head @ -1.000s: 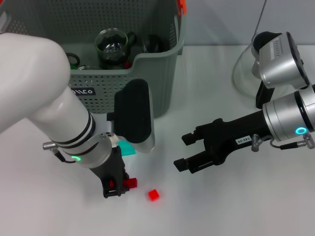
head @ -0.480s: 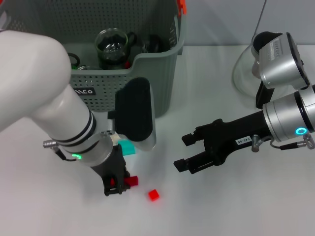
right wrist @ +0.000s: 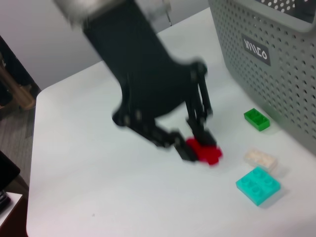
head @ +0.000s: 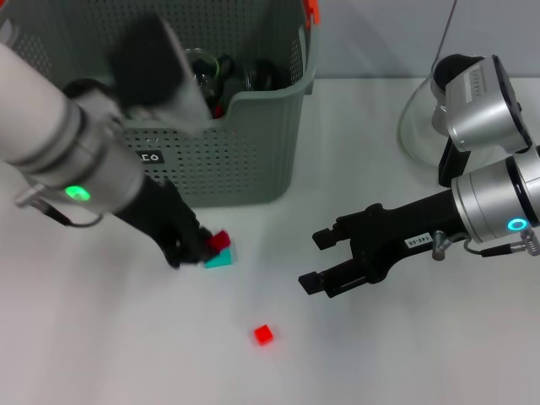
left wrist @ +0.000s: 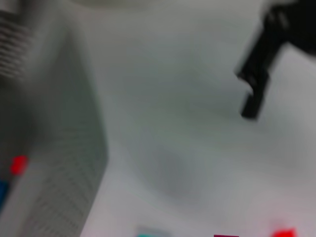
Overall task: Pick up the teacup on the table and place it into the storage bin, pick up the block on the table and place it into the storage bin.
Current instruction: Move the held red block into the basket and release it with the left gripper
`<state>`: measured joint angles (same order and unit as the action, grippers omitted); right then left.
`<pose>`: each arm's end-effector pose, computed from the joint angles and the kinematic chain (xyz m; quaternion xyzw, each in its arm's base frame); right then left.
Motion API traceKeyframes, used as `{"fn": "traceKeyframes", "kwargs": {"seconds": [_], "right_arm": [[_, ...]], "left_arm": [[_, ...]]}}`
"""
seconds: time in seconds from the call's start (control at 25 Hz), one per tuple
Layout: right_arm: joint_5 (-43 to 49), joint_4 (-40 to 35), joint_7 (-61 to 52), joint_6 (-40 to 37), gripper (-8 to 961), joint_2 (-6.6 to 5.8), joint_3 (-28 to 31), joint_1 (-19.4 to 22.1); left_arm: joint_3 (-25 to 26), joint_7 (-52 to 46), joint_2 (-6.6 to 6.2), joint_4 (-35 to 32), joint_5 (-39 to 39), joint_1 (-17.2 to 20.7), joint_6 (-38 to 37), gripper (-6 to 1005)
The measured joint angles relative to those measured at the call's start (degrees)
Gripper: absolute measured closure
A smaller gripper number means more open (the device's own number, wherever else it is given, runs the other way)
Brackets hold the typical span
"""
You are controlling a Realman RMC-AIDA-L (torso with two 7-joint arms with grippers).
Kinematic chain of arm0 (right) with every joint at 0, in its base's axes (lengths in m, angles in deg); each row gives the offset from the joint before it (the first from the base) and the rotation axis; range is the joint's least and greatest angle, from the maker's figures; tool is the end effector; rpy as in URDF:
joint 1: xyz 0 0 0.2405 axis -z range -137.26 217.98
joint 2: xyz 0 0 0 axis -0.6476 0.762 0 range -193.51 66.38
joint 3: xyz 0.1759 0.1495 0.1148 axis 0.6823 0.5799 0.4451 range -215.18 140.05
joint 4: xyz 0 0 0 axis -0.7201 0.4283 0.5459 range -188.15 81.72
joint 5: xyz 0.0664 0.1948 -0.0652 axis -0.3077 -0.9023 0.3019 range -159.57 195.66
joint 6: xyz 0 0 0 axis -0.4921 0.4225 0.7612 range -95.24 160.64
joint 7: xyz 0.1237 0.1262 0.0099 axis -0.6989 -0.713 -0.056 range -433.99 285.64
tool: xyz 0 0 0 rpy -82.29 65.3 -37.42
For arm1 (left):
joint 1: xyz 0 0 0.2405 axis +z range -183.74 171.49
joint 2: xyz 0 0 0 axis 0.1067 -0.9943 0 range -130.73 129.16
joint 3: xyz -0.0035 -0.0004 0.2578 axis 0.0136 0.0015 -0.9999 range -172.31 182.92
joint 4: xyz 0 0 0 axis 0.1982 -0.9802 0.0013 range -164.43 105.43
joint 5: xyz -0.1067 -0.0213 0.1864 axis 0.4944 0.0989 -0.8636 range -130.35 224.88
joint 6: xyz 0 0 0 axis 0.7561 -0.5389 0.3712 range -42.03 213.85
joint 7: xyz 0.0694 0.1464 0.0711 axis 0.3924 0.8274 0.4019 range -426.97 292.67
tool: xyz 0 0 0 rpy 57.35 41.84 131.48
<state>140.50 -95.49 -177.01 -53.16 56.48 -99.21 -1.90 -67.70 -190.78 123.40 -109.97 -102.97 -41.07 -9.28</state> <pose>0.1834 0.3618 -0.0843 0.9746 -0.2135 -0.0661 0.0118 -0.1754 0.3541 -0.0354 -0.9657 -0.1622 0.1696 0.1109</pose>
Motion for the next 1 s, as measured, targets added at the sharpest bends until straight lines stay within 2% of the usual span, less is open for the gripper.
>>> {"fn": "traceKeyframes", "kwargs": {"seconds": [0.08, 0.12, 0.2, 0.24, 0.28, 0.4, 0.48, 0.6, 0.72, 0.84, 1.0], "right_arm": [[-0.01, 0.00, 0.00, 0.03, 72, -0.04, 0.02, 0.06], [-0.02, 0.00, 0.00, 0.02, 72, -0.08, 0.03, 0.10], [-0.04, 0.00, 0.00, -0.10, 73, -0.12, 0.06, 0.13], [-0.03, 0.00, 0.00, -0.23, 73, -0.14, 0.07, 0.13], [-0.04, 0.00, 0.00, -0.28, 73, -0.15, 0.09, 0.14], [-0.03, -0.01, 0.00, -0.42, 73, -0.15, 0.13, 0.15], [-0.04, 0.00, 0.00, -0.57, 73, -0.11, 0.13, 0.14], [-0.03, -0.01, -0.35, -0.68, 72, -0.07, 0.12, 0.03], [-0.03, -0.01, -0.98, -0.71, 72, 0.00, -0.01, -0.16], [-0.03, -0.01, -1.38, -0.77, 73, 0.02, -0.10, -0.19], [-0.05, -0.02, -1.49, -0.86, 73, -0.01, 0.09, -0.04]], "left_arm": [[10.81, -0.05, -0.51, -0.28, 3.43, -2.26, -4.91, 760], [16.13, 0.21, -1.17, -0.29, 5.70, -3.60, -7.69, 757], [25.74, 0.55, -3.17, -0.07, 10.80, -6.05, -12.52, 750], [30.23, 0.42, -4.82, 0.27, 14.01, -7.11, -14.57, 746], [32.44, 0.25, -5.95, 0.43, 15.91, -7.71, -15.46, 743], [36.30, -0.54, -10.68, 1.24, 20.16, -9.57, -13.60, 732], [36.41, -0.78, -13.54, 3.83, 18.92, -11.00, -7.58, 725], [36.28, -0.88, -16.43, 10.96, 13.69, -14.36, 1.08, 715], [36.21, -0.82, -16.88, 16.89, 8.32, -16.56, 9.43, 704], [34.50, -0.78, -16.01, 18.15, 6.72, -16.32, 16.57, 694], [34.13, -0.78, -15.69, 16.76, 6.67, -15.63, 16.33, 680]]}}
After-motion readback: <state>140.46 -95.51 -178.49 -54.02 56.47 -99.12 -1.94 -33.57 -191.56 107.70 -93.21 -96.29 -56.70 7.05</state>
